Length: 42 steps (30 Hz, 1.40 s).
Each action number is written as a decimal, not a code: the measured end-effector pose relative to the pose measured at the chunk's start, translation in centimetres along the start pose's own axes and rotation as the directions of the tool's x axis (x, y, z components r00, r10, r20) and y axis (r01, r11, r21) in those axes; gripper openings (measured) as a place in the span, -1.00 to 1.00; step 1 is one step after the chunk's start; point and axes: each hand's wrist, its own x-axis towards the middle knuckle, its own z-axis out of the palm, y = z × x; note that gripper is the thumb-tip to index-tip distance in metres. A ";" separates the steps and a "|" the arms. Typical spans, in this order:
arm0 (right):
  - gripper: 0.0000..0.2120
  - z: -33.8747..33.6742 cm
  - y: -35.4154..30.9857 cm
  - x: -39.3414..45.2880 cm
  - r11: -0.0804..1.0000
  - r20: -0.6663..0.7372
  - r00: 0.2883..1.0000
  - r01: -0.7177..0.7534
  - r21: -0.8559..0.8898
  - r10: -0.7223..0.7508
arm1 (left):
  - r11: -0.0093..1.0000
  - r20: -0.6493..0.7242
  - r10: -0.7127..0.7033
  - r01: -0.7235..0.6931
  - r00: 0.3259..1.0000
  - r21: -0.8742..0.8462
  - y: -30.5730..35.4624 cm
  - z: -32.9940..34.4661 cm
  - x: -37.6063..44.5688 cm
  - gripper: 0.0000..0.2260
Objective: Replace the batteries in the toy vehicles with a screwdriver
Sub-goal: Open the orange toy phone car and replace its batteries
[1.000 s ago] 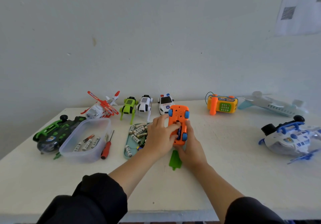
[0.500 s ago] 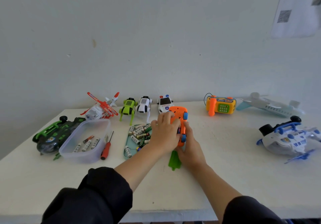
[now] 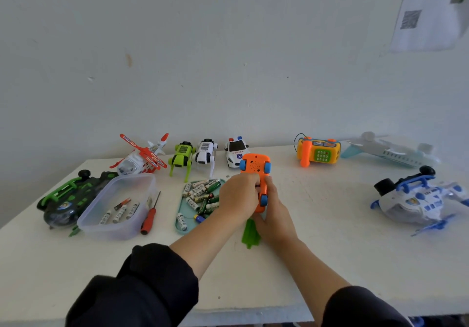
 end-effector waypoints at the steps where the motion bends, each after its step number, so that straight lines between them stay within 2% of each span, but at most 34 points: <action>1: -0.17 0.0 0.0 0.1 1.000 -0.005 1.000 -0.008 0.004 0.008 | 0.997 0.012 0.049 -0.050 0.999 0.058 -0.1 0.1 0.0 -0.88; 4: -0.23 0.0 0.0 0.0 1.000 -0.027 1.000 -0.015 0.013 0.015 | 0.943 0.063 0.192 -0.202 0.979 0.264 -0.5 0.9 -0.9 -0.79; 6: -0.24 0.0 -0.1 0.0 1.000 -0.027 1.000 -0.009 0.008 0.009 | 0.935 0.074 0.219 -0.232 0.973 0.269 -1.0 1.3 -1.2 -0.72; 8: -0.23 0.0 0.1 0.1 1.000 -0.032 0.999 -0.007 0.018 0.008 | 0.956 0.087 0.243 -0.254 0.966 0.148 -1.6 1.1 -1.0 -0.68; 9: -0.22 -0.1 0.1 0.2 1.000 -0.031 0.999 -0.009 0.028 0.010 | 0.970 0.090 0.237 -0.241 0.967 0.028 -1.9 0.7 -0.8 -0.67; 11: -0.20 -0.1 0.0 0.1 0.998 -0.022 1.000 -0.011 0.068 0.013 | 0.964 0.074 0.171 -0.151 0.983 -0.220 -2.3 -0.6 -0.5 -0.68; 12: -0.21 -0.1 -0.1 0.1 0.996 -0.012 1.000 -0.004 0.089 0.005 | 0.954 0.062 0.130 -0.108 0.990 -0.280 -2.6 -1.6 -0.3 -0.70; 14: -0.22 0.1 -0.1 0.0 0.995 -0.009 1.000 0.018 0.103 -0.017 | 0.966 0.104 0.086 -0.058 0.991 -0.251 -3.5 -3.6 0.5 -0.75; 15: -0.23 0.2 0.0 0.0 0.994 -0.020 0.999 0.032 0.103 -0.030 | 0.981 0.192 0.082 -0.045 0.978 -0.190 -4.2 -4.7 0.9 -0.78; 16: -0.24 0.3 0.2 0.0 0.994 -0.034 0.998 0.050 0.100 -0.047 | 0.993 0.327 0.080 -0.047 0.942 -0.109 -4.9 -5.6 1.0 -0.81; 18: -0.25 0.4 0.3 0.1 0.994 -0.042 0.997 0.062 0.089 -0.058 | 0.995 0.587 0.050 -0.093 0.808 0.044 -6.4 -6.8 1.0 -0.85; 19: -0.25 0.3 0.3 0.2 0.995 -0.036 0.998 0.054 0.087 -0.051 | 0.987 0.665 0.022 -0.124 0.747 0.107 -7.1 -7.0 0.7 -0.86; 20: -0.23 0.4 0.4 0.3 0.995 -0.030 0.998 0.049 0.086 -0.046 | 0.973 0.706 -0.001 -0.164 0.708 0.166 -7.5 -6.9 0.4 -0.86; 22: -0.21 0.4 0.4 0.3 0.996 -0.020 0.999 0.032 0.084 -0.031 | 0.923 0.728 -0.025 -0.264 0.685 0.281 -8.3 -6.2 -0.4 -0.82; 25: -0.19 0.4 0.4 0.3 0.997 -0.020 0.999 0.027 0.076 -0.026 | 0.860 0.685 -0.019 -0.338 0.728 0.382 -9.4 -4.8 -1.4 -0.85; 28: -0.19 0.3 0.4 0.3 0.998 -0.007 1.000 0.012 0.069 -0.011 | 0.870 0.621 0.008 -0.312 0.784 0.382 -10.1 -3.9 -1.8 -0.86; 34: -0.19 0.5 0.6 0.3 0.998 -0.013 1.000 -0.002 0.069 0.003 | 0.885 0.604 -0.015 -0.270 0.797 0.380 -10.3 -3.9 -1.7 -0.94; 36: -0.19 0.4 0.5 0.2 0.998 -0.011 1.000 -0.001 0.070 0.001 | 0.945 0.585 -0.037 -0.163 0.810 0.285 -10.2 -4.3 -1.5 -0.94; 39: -0.19 0.3 0.2 0.3 0.997 0.005 1.000 -0.013 0.079 0.012 | 0.997 0.477 -0.056 0.078 0.877 -0.028 -9.3 -4.9 -1.1 -0.94; 42: -0.18 0.0 -0.1 0.2 0.998 0.011 1.000 -0.021 0.066 0.020 | 0.966 0.338 -0.043 0.125 0.940 -0.225 -7.6 -4.7 -0.8 -0.94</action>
